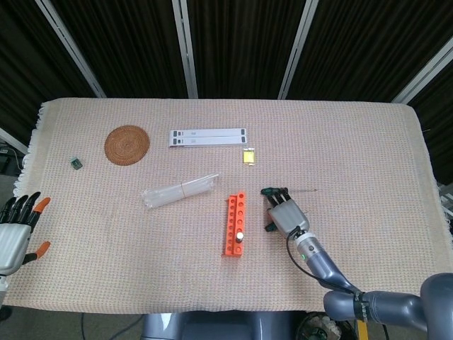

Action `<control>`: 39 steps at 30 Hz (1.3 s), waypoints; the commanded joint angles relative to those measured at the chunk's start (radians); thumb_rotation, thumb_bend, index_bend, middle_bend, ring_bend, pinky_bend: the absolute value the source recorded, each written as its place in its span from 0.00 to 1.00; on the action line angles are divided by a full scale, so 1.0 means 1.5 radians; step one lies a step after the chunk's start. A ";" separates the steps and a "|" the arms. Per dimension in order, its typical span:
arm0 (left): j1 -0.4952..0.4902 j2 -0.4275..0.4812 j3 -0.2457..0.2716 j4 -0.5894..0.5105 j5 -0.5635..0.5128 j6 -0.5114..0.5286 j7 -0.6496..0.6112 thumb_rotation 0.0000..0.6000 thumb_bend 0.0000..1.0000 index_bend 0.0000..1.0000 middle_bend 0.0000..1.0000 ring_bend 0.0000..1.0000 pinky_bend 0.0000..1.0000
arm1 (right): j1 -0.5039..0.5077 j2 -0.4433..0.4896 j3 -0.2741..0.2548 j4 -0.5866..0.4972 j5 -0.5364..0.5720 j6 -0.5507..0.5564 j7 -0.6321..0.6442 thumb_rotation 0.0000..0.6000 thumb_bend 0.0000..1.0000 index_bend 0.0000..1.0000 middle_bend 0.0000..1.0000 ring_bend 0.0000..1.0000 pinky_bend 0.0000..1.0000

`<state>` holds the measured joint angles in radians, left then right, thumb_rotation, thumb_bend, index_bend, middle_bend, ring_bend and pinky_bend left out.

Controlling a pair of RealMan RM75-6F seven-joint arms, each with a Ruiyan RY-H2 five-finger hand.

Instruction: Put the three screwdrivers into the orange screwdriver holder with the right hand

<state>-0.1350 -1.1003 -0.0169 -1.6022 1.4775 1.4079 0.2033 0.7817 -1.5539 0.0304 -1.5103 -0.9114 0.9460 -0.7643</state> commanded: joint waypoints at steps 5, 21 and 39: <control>-0.001 -0.002 0.000 0.003 -0.002 -0.003 -0.003 1.00 0.23 0.09 0.00 0.00 0.00 | 0.000 -0.006 -0.003 0.002 -0.002 0.015 -0.011 1.00 0.19 0.48 0.07 0.00 0.00; -0.001 -0.003 0.002 0.008 -0.002 -0.007 -0.012 1.00 0.24 0.09 0.00 0.00 0.00 | -0.011 -0.023 -0.017 0.014 -0.030 0.042 -0.029 1.00 0.22 0.53 0.09 0.00 0.00; 0.000 0.002 0.005 0.004 0.004 -0.006 -0.025 1.00 0.23 0.09 0.00 0.00 0.00 | -0.050 0.090 0.090 -0.103 0.003 -0.010 0.240 1.00 0.36 0.62 0.16 0.00 0.00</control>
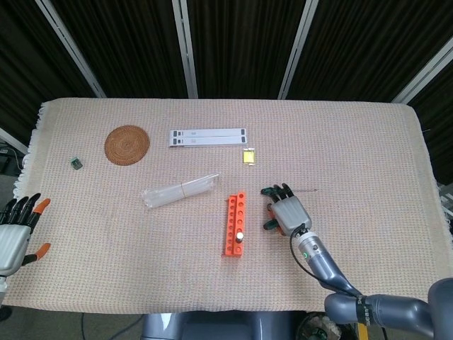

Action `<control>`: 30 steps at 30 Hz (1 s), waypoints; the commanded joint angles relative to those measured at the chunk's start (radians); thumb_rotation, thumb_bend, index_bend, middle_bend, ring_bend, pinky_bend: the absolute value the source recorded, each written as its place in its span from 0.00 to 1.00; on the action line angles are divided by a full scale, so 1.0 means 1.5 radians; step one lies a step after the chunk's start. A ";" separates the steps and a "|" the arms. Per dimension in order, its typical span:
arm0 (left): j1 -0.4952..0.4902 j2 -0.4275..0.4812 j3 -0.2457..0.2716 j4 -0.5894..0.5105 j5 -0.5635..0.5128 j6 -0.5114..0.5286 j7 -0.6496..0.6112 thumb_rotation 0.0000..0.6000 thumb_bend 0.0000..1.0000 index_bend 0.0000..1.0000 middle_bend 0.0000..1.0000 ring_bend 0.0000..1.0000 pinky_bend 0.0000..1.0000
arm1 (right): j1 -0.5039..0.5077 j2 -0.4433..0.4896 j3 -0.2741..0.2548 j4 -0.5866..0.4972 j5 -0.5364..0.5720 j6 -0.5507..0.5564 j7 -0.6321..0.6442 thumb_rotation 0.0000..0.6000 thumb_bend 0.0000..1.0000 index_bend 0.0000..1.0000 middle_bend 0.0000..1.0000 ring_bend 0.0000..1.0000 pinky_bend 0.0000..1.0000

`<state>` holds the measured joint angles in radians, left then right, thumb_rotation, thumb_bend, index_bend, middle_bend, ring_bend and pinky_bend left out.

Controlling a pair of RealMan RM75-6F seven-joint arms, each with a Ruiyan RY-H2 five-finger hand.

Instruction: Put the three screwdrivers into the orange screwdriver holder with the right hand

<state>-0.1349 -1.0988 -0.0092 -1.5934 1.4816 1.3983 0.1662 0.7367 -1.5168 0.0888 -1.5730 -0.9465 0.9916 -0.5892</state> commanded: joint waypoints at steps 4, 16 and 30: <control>-0.001 0.005 0.001 -0.009 0.003 0.000 0.001 1.00 0.23 0.09 0.00 0.00 0.00 | -0.037 0.130 0.094 -0.107 0.047 -0.110 0.265 1.00 0.37 0.62 0.17 0.00 0.00; -0.004 0.012 0.004 -0.040 0.016 0.002 0.030 1.00 0.23 0.09 0.00 0.00 0.00 | -0.127 0.218 0.250 -0.159 -0.035 -0.335 0.749 1.00 0.38 0.63 0.18 0.00 0.00; -0.002 0.023 0.005 -0.062 0.018 0.007 0.048 1.00 0.23 0.09 0.00 0.00 0.00 | -0.180 0.186 0.334 -0.145 -0.226 -0.390 1.012 1.00 0.39 0.63 0.18 0.00 0.00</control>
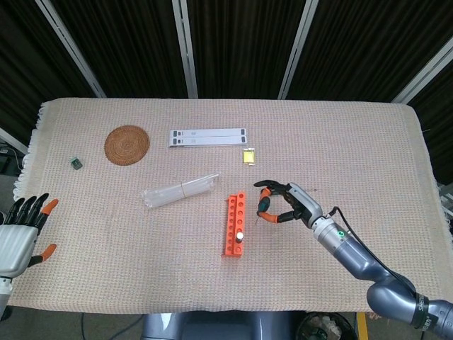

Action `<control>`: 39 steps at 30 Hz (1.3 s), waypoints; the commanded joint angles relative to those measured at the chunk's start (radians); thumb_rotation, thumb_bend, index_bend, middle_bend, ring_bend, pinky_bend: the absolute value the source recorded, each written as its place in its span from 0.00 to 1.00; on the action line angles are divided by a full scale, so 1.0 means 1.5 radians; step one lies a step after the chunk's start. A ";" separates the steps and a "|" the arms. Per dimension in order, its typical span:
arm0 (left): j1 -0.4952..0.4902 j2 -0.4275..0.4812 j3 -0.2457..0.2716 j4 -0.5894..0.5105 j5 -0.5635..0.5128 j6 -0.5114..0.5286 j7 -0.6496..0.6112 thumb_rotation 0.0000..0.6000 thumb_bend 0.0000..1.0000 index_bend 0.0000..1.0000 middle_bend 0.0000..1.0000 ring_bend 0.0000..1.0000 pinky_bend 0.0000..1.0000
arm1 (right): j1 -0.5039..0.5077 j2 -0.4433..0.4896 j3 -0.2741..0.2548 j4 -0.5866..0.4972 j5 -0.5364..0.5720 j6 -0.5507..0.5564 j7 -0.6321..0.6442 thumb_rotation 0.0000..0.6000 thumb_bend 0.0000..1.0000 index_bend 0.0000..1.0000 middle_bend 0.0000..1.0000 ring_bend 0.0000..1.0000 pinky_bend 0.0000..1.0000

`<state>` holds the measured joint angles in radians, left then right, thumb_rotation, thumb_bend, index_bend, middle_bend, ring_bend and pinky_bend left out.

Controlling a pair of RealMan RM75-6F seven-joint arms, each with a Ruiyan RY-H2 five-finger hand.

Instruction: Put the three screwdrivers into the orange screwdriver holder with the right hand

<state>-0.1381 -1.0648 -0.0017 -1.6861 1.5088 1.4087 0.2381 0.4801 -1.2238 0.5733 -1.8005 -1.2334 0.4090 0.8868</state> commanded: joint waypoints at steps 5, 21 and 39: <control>0.000 0.002 0.000 -0.001 -0.002 -0.001 0.001 1.00 0.23 0.09 0.00 0.00 0.00 | -0.001 -0.018 0.004 0.015 -0.072 0.016 0.077 1.00 0.39 0.63 0.18 0.00 0.00; 0.002 0.000 0.001 0.010 -0.005 -0.002 -0.010 1.00 0.23 0.09 0.00 0.00 0.00 | 0.058 -0.050 -0.065 0.060 -0.099 0.068 0.113 1.00 0.39 0.63 0.18 0.00 0.00; 0.003 -0.008 0.000 0.028 -0.009 -0.005 -0.024 1.00 0.23 0.09 0.00 0.00 0.00 | 0.103 -0.063 -0.112 0.084 -0.044 0.109 0.063 1.00 0.39 0.63 0.18 0.00 0.00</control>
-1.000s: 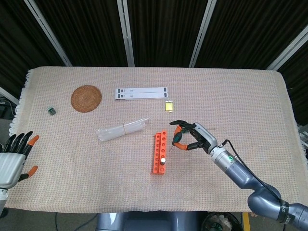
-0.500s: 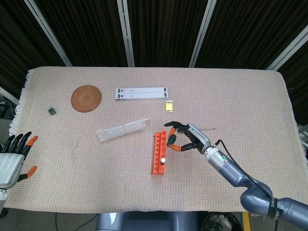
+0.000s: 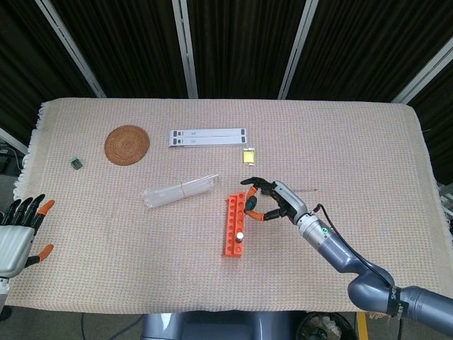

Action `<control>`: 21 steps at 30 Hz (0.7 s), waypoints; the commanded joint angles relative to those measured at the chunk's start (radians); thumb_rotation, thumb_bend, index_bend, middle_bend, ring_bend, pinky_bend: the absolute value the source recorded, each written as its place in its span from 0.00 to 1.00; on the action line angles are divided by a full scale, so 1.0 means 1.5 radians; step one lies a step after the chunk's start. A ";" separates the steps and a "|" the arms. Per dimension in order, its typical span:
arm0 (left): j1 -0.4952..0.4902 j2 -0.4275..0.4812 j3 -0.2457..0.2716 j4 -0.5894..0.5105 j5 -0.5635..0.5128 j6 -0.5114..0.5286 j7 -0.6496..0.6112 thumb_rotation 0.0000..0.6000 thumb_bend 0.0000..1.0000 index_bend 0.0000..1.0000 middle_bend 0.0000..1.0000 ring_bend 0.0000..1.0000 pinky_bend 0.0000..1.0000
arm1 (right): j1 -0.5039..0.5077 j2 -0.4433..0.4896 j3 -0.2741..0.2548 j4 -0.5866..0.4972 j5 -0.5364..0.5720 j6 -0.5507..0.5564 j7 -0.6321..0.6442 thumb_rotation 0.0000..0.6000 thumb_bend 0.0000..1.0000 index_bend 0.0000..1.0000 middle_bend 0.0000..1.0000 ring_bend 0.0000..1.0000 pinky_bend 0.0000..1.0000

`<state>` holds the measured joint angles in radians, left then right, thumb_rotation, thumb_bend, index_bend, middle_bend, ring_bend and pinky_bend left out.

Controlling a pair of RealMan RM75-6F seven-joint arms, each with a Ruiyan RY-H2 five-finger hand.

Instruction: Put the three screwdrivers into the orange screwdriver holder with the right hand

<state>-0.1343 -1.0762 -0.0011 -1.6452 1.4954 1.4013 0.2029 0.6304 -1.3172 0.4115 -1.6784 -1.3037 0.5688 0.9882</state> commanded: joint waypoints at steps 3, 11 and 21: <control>0.000 0.000 0.001 0.001 0.000 0.000 -0.002 1.00 0.24 0.09 0.00 0.00 0.00 | 0.007 0.000 -0.009 0.003 0.006 0.004 -0.005 1.00 0.39 0.63 0.18 0.00 0.00; 0.000 0.000 0.001 0.000 0.003 -0.001 -0.002 1.00 0.23 0.09 0.00 0.00 0.00 | 0.006 -0.012 -0.039 0.012 -0.025 0.038 -0.038 1.00 0.39 0.63 0.18 0.00 0.00; 0.001 0.002 0.003 -0.002 0.004 -0.001 -0.004 1.00 0.23 0.09 0.00 0.00 0.00 | 0.020 -0.048 -0.079 0.036 -0.026 0.068 -0.103 1.00 0.36 0.59 0.17 0.00 0.00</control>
<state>-0.1327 -1.0733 0.0037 -1.6488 1.5006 1.3997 0.1971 0.6571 -1.3863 0.2954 -1.6272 -1.3457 0.6693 0.8376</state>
